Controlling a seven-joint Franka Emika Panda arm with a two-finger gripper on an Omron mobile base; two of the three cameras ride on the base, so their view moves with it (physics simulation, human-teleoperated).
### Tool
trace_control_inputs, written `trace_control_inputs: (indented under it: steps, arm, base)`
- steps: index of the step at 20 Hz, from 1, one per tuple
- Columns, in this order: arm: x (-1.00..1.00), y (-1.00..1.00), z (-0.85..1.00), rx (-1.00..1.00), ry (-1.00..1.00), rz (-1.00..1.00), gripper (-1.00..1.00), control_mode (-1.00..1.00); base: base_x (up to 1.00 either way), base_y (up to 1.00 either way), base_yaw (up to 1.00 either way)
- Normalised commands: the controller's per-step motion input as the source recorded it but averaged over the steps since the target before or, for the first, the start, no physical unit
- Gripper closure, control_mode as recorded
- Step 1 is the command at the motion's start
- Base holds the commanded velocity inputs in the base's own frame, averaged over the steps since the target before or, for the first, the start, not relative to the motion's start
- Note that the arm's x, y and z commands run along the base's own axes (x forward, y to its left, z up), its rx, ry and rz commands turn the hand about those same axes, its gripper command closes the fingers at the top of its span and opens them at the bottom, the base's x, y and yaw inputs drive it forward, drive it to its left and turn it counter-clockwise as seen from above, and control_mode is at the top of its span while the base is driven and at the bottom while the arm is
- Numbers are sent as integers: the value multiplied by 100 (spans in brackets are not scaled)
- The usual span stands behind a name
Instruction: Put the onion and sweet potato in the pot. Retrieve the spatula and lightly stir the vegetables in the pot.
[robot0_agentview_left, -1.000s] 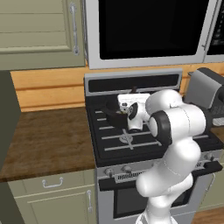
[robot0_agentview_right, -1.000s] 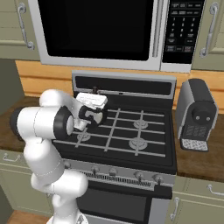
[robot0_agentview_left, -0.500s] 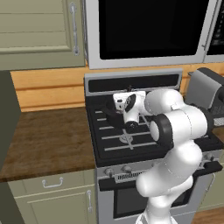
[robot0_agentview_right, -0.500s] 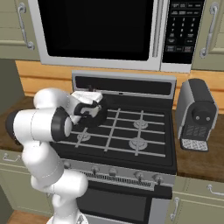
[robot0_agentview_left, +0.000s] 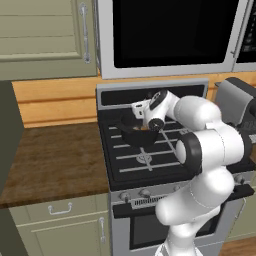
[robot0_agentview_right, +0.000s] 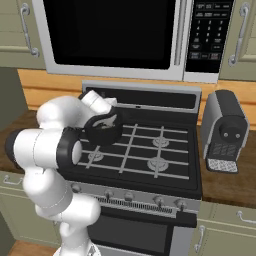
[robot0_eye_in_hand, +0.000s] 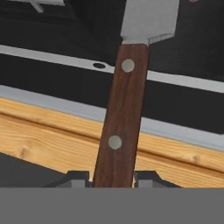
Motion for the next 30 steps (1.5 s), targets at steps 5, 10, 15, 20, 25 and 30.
trace_control_inputs:
  steps: [5,10,15,20,25,30]
  arm:
    - [1,0,-5,-4,-2,0,100,-100]
    - [31,1,-5,-10,-18,2,100,-100]
    - [14,0,-63,-3,-8,8,100,-100]
    - [0,0,-78,0,0,6,100,-100]
    - [-3,0,-67,0,0,3,100,-100]
    - [-16,0,-81,0,7,2,100,-100]
  base:
    - [0,0,0]
    - [0,0,0]
    - [0,0,0]
    - [0,0,0]
    - [0,0,0]
    - [0,0,0]
